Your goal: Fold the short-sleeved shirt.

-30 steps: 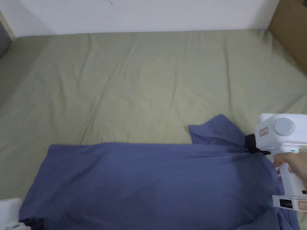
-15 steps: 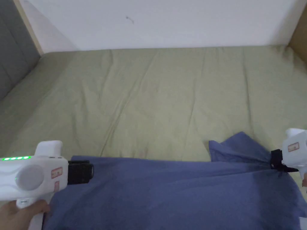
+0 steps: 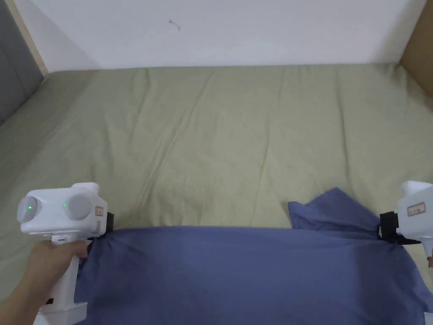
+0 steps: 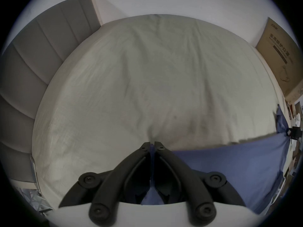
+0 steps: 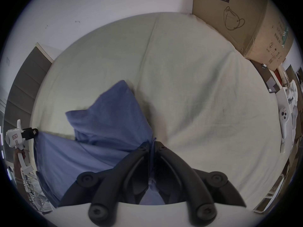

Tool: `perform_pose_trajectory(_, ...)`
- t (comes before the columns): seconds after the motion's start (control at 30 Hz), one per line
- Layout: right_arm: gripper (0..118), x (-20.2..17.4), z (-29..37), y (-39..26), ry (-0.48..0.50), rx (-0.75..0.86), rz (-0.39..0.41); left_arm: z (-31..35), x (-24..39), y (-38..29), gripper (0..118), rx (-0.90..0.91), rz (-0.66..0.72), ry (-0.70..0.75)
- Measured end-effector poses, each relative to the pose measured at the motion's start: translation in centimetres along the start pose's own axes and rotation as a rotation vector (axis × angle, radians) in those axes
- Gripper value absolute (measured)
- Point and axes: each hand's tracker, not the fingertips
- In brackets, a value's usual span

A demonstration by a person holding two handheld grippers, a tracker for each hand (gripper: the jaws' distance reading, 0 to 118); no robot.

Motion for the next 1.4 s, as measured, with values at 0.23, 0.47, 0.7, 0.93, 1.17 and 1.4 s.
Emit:
perform_pose_trajectory(0.23,5,-0.5,7.8,-1.4,0.048,0.115,0.058,7.5,-1.1,-1.7,1,0.119,0.008,-0.051)
perform_pose_trajectory(0.47,5,1.1,15.8,-9.0,0.099,0.184,0.033,18.8,-4.2,-9.6,2,0.277,0.01,-0.092)
perform_pose_trajectory(0.7,5,3.3,16.3,-21.1,0.073,0.085,0.017,19.9,-5.0,-21.5,2,0.193,-0.005,-0.068)
perform_pose_trajectory(0.93,71,3.1,13.4,-26.7,-0.039,0.06,-0.036,16.1,-5.9,-26.0,88,0.103,0.053,0.009)
perform_pose_trajectory(1.17,65,-0.7,18.2,-26.1,-0.059,0.307,0.127,21.3,-7.2,-24.9,52,0.251,0.18,-0.109)
perform_pose_trajectory(1.4,2,-6.9,17.6,-26.9,0.068,0.444,0.124,21.9,-6.2,-27.2,0,0.259,0.217,-0.183)
